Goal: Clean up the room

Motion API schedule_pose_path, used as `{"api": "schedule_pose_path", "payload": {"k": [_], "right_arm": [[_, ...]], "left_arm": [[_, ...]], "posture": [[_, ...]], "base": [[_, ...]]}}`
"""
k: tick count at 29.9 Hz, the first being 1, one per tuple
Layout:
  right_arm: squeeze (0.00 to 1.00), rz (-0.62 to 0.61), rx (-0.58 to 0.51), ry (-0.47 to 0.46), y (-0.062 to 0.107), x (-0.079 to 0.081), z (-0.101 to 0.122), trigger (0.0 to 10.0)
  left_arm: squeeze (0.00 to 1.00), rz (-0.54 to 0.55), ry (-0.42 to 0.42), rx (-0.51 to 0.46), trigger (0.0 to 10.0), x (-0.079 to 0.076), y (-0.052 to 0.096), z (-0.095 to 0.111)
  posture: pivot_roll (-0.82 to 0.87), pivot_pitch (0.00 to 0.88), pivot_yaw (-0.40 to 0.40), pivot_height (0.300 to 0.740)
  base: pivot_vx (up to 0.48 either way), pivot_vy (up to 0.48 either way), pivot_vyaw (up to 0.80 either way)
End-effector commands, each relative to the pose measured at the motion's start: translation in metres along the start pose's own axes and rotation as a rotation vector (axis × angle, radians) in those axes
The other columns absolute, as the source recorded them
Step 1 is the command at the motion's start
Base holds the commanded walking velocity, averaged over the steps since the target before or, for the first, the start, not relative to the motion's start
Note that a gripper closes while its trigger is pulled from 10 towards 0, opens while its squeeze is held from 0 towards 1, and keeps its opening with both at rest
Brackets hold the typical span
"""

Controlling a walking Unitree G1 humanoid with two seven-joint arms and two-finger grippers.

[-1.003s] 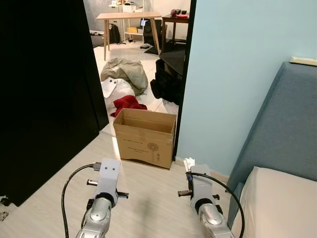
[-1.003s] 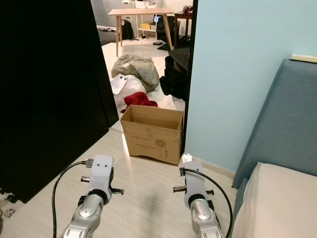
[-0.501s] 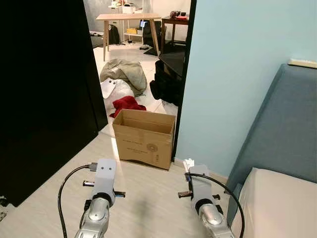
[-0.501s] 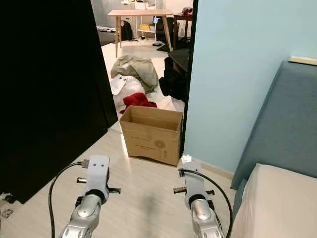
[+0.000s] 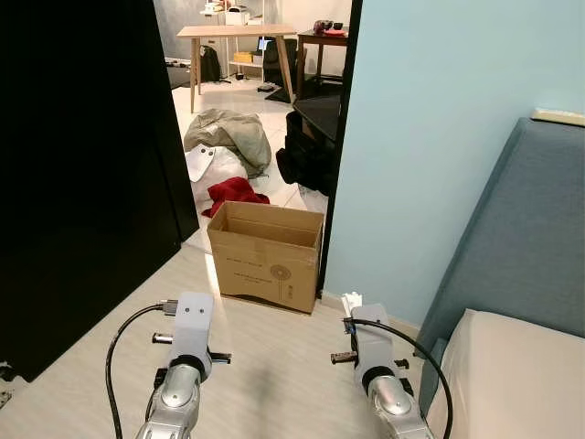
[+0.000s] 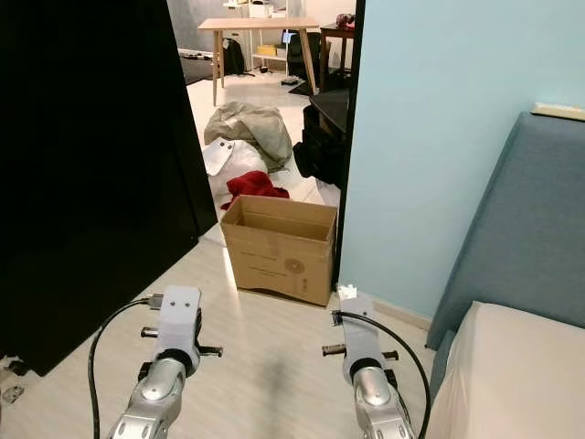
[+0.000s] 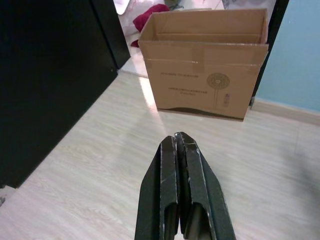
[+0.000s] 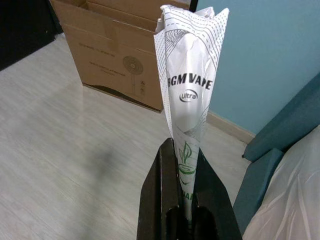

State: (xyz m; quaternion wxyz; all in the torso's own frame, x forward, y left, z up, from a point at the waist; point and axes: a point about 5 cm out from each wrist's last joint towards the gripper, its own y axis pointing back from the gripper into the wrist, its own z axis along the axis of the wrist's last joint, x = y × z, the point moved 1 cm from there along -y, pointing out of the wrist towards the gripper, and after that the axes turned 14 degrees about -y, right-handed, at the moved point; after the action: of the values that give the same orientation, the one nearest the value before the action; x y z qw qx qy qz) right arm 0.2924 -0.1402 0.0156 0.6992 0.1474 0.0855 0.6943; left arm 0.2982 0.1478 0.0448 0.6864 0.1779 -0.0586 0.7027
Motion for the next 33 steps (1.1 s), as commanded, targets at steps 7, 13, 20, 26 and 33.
{"api": "schedule_pose_path", "payload": {"k": [7,13,20,26,33], "right_arm": [[0.0,-0.002,-0.003,-0.008,0.0001,0.0007,0.0012,10.0],[0.0,0.0,-0.001,-0.008,0.0,0.001,0.0009,10.0],[0.0,0.006,0.003,-0.011,-0.0001,0.0024,0.0004,10.0],[0.0,0.01,0.005,-0.01,-0.0005,0.0035,0.0002,10.0],[0.0,0.002,0.008,-0.009,-0.0015,0.0033,0.0005,10.0]], "left_arm": [[0.0,0.007,0.004,-0.007,10.0,0.0037,0.0007,0.0006],[0.0,0.009,0.007,-0.008,10.0,0.0048,0.0007,0.0008],[0.0,0.012,0.007,-0.006,10.0,0.0064,0.0011,0.0002],[0.0,0.015,0.007,-0.007,10.0,0.0082,0.0012,0.0002],[0.0,0.015,0.005,-0.007,10.0,0.0089,0.0013,0.0004]], "posture": [[0.05,0.023,0.003,0.74],[0.05,0.023,0.003,0.74],[0.06,0.023,0.001,0.74],[0.06,0.024,-0.003,0.74],[0.07,0.021,-0.005,0.74]], "base": [[0.331,0.0,0.0],[0.335,0.0,0.0],[0.331,0.0,0.0],[0.322,0.0,0.0],[0.322,0.0,0.0]]}}
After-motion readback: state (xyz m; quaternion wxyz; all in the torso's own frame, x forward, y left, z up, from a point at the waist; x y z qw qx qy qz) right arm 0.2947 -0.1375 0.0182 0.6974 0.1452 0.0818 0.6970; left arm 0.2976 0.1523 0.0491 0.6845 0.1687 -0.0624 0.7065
